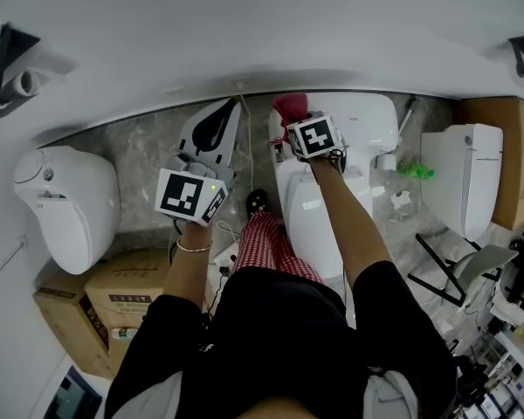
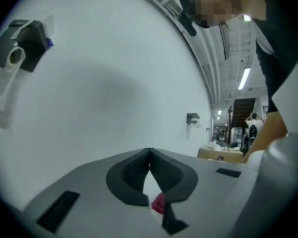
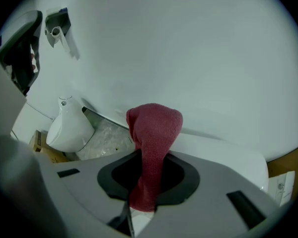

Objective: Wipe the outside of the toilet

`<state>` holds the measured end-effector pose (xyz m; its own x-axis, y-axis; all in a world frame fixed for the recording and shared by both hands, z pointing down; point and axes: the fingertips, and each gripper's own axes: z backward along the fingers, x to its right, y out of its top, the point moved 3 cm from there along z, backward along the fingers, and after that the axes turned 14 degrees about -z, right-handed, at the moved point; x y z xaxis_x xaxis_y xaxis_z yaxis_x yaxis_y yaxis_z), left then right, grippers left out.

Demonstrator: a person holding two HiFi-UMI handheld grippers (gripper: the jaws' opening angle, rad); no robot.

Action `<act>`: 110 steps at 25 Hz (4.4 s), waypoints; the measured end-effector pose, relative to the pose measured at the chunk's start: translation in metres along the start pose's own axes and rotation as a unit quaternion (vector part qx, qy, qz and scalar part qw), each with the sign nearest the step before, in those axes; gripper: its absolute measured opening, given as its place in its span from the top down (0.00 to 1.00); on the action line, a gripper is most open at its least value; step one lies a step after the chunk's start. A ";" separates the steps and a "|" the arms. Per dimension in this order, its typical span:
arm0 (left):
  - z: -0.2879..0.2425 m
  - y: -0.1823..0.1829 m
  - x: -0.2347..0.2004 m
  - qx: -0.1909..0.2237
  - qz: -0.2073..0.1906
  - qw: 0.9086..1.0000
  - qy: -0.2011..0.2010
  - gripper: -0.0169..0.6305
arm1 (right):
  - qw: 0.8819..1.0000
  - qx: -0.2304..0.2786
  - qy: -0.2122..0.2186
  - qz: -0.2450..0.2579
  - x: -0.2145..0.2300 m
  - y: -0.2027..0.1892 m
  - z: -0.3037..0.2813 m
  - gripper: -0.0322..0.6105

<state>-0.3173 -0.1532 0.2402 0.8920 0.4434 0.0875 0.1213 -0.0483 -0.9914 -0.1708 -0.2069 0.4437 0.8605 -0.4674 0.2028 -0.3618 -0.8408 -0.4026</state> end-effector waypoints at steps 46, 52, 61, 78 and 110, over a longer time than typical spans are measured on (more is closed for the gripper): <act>-0.021 -0.001 0.020 -0.008 0.016 1.000 0.003 0.97 | 0.996 -0.071 -0.021 -0.053 0.061 0.000 0.010 0.82; -0.030 0.002 0.033 -0.007 0.017 1.000 -0.002 0.97 | 0.996 -0.067 -0.028 -0.060 0.085 -0.001 0.022 0.82; -0.044 0.006 0.051 -0.013 0.017 1.000 -0.011 0.97 | 0.995 -0.076 -0.038 -0.060 0.126 0.005 0.030 0.82; -0.079 0.008 0.076 -0.021 0.011 0.999 -0.039 0.97 | 0.992 -0.063 -0.028 -0.109 0.184 0.002 0.045 0.82; -0.102 0.014 0.110 -0.044 -0.016 0.996 -0.078 0.97 | 0.979 -0.034 -0.037 -0.196 0.289 -0.041 0.072 0.82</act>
<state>-0.1728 -0.1958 0.2458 0.8094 0.5794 0.0954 0.1920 -0.1077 -0.9755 0.1187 -0.2881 0.4540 0.9606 -0.0864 0.2643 -0.0197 -0.9693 -0.2451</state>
